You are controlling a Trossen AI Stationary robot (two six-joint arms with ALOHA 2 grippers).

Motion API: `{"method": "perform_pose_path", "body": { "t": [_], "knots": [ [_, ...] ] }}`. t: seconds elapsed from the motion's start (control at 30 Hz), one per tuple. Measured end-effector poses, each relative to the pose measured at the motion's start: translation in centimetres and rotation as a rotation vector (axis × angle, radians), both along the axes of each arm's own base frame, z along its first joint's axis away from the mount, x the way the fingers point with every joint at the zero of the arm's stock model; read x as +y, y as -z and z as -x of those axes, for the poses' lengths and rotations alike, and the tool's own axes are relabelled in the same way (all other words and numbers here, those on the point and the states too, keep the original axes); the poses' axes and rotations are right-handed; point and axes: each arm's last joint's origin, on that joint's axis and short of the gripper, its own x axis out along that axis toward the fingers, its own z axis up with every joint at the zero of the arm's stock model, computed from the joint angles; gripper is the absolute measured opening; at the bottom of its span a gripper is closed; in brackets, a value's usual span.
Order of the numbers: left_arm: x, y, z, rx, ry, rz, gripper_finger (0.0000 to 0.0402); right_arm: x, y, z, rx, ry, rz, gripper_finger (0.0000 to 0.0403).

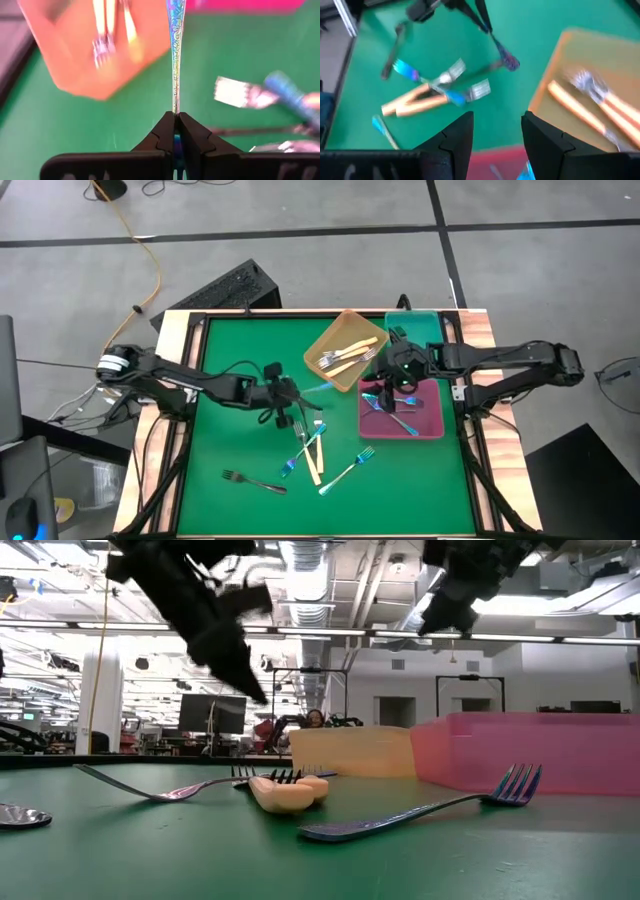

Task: Sort silverware by color (type)
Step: Put the blue fork into the pink bin

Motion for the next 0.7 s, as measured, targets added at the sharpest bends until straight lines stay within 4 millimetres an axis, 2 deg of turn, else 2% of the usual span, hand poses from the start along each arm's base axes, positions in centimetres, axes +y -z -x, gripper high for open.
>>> {"method": "perform_pose_path", "body": {
  "t": [0.1, 0.4, 0.53, 0.7],
  "knots": [
    [-0.4, -1.3, 1.0, -0.137, 0.008, 0.004, 0.0, 0.1, 0.2, -0.3, 0.001, -0.011, 0.008, 0.0187],
    [-0.6, -2.0, 4.6, -0.627, 0.055, 0.128, 0.0, 1.0, 0.9, -2.6, -0.074, -0.089, 0.065, 0.0187],
    [-0.6, -2.2, 5.5, -0.794, 0.067, 0.135, 0.0, 1.7, 1.1, -4.5, -0.182, -0.143, 0.115, 0.0187],
    [-0.6, -2.0, 6.3, -0.908, 0.119, 0.138, 0.0, 2.8, 1.5, -7.4, -0.372, -0.216, 0.21, 0.0187]
  ]
}}
